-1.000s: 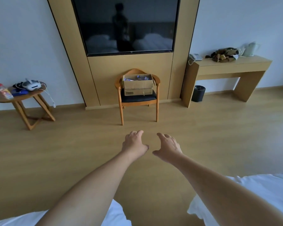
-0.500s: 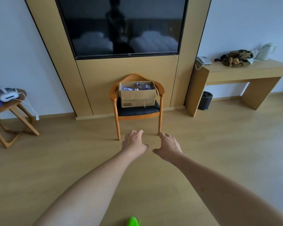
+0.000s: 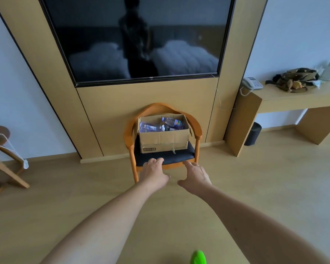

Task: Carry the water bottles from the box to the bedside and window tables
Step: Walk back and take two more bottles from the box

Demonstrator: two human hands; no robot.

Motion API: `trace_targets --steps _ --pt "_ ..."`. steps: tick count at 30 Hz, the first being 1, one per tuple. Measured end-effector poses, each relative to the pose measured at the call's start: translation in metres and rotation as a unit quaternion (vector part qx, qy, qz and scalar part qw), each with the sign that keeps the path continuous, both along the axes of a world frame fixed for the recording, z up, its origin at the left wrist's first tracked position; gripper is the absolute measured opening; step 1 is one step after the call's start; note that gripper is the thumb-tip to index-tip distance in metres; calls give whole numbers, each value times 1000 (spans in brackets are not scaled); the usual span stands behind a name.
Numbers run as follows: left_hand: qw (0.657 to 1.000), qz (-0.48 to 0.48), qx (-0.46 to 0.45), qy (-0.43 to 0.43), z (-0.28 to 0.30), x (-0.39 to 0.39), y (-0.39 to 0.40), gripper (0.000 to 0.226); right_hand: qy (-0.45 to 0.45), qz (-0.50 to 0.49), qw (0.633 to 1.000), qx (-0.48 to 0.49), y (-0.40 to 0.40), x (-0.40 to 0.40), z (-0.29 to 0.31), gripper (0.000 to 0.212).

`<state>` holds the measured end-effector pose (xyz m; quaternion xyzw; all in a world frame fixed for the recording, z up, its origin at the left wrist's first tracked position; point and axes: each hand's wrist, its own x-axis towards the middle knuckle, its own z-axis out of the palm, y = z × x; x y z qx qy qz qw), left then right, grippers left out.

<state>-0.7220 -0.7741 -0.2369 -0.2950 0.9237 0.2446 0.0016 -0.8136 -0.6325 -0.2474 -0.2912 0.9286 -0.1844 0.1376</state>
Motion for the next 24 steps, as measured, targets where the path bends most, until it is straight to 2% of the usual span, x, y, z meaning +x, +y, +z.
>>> trace_targets --steps 2,6,11,14,18,20,24 --pt "1000 8 -3 3 -4 -41 -28 70 1 5 1000 -5 -27 -43 -6 83" --pt "999 28 -14 10 -12 -123 -78 70 -4 23 1000 -20 -77 -134 -15 66" --pt "998 41 -31 -30 -14 -207 -133 66 -53 36 998 -1 -127 -234 -21 75" --pt "998 60 -14 -11 -12 -249 -162 53 -65 42 997 6 -157 -283 -25 82" --pt "998 43 -13 -46 -26 -294 -194 41 -85 50 995 24 -194 -328 -40 85" --pt "997 44 -16 -68 -35 -315 -212 46 -94 46 994 25 -214 -348 -50 82" --pt "995 24 -8 -92 -59 -356 -262 69 -104 45 993 39 -258 -386 -72 81"
